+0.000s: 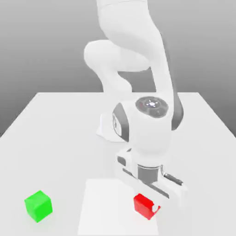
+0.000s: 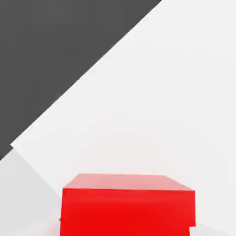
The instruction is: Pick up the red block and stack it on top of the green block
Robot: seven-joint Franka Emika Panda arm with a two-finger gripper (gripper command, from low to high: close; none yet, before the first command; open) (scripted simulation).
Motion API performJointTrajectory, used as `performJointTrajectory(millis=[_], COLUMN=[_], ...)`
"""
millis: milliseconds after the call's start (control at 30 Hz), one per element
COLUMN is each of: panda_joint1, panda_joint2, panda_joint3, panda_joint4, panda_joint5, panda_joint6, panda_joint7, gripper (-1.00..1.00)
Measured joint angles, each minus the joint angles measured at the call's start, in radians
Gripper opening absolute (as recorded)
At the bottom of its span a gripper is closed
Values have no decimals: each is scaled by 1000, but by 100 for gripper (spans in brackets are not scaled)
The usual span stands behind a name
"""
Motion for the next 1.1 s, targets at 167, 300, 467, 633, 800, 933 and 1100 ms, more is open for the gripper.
performJointTrajectory(millis=[167,300,467,633,800,933,1100], panda_joint1=[-30,-35,-43,-94,-178,-250,-337], panda_joint2=[-45,-88,-146,-153,-146,-152,-172], panda_joint3=[41,52,60,18,-38,-75,-120], panda_joint4=[-9,-15,-23,-8,17,35,55], panda_joint5=[50,82,93,76,72,85,124], panda_joint6=[-37,-64,-98,-137,-174,-199,-222], panda_joint7=[-37,-60,-69,-144,-274,-391,-552], gripper=[-100,-100,-100,-100,-100,-100,-100])
